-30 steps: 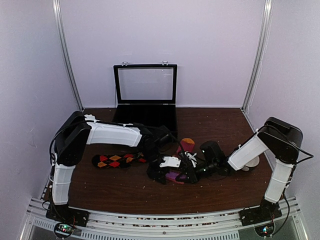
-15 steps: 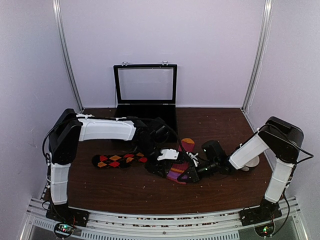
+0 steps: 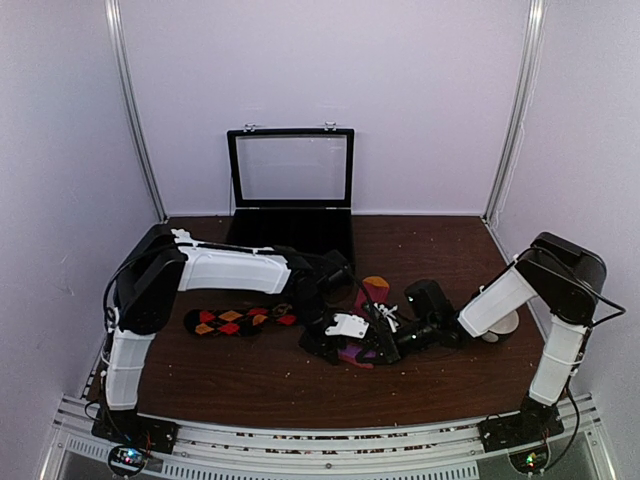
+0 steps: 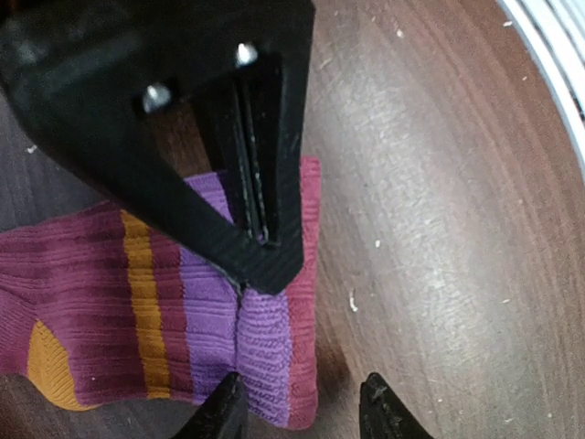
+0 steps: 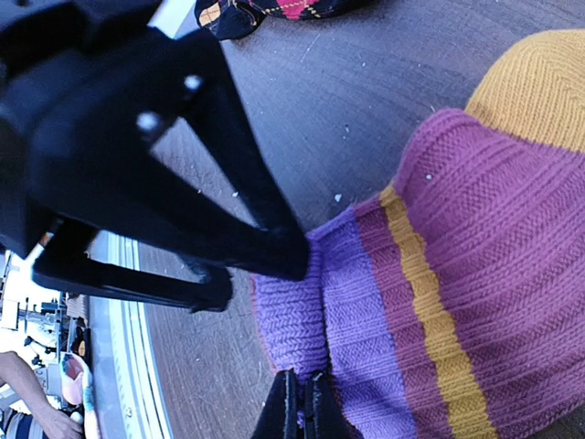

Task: Roll the socks
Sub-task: Roll the sock at the center of the board.

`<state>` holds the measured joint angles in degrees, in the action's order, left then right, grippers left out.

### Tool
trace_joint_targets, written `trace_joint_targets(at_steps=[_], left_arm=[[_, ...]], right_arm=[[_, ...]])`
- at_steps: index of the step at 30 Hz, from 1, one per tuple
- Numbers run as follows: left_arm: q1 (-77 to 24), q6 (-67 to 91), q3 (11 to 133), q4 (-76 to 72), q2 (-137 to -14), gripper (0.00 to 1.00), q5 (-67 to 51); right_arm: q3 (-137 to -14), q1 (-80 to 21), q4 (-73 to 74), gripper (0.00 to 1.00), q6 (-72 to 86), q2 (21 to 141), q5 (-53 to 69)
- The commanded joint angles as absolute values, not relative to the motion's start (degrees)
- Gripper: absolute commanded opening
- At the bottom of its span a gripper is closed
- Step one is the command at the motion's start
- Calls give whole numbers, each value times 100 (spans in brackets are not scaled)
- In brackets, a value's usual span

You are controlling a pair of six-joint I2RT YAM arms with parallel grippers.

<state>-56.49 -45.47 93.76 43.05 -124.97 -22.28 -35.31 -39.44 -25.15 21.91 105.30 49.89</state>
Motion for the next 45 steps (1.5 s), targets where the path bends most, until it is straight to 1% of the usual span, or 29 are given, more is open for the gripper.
trace_joint_targets(at_steps=[1, 8, 12, 15, 18, 23, 26, 30, 33, 40, 42, 45], left_arm=[[-5690, -4543, 9633, 4223, -12673, 43, -2015], [-5752, -4565, 9687, 4318, -12847, 31, -1882], [-5768, -4409, 9878, 4600, -12934, 20, -2044], [-5749, -4075, 10177, 4969, -13013, 13, -2398], [-5736, -3899, 10199, 5089, -13012, 8, -2391], [-5675, -3865, 10434, 5617, -13184, 4, -2417], [-5520, -3692, 10591, 5892, -13297, 2, -2608], [-5309, -3520, 10654, 6111, -13422, 1, -2733], [-5259, -3472, 10724, 6262, -13511, 1, -2763], [-5247, -3369, 10953, 6527, -13687, 1, -2811], [-5236, -3331, 11118, 6708, -13779, 1, -2850], [-5181, -3243, 11335, 6904, -13903, 1, -2933]], right_arm=[[-3275, -3868, -1353, 0, 2226, 10961, 4448], [-3378, -3872, -1561, 0, 2331, 11119, 4607], [-3349, -3867, -1729, 0, 2364, 11096, 4618], [-3244, -3873, -1876, 4, 2392, 10889, 4451], [-3091, -3867, -2165, 7, 2481, 10686, 4315], [-2805, -3875, -2706, 14, 2679, 10447, 4087], [-2531, -3881, -3052, 15, 2746, 10088, 3768], [-2273, -3915, -3165, 17, 2731, 9564, 3260], [-1945, -4002, -3491, 23, 2764, 9169, 2955], [-1506, -4296, -3713, 24, 2536, 8406, 2445], [-1400, -4525, -3738, 24, 2361, 8143, 2202], [-1188, -5127, -3801, 24, 1881, 7777, 1566]])
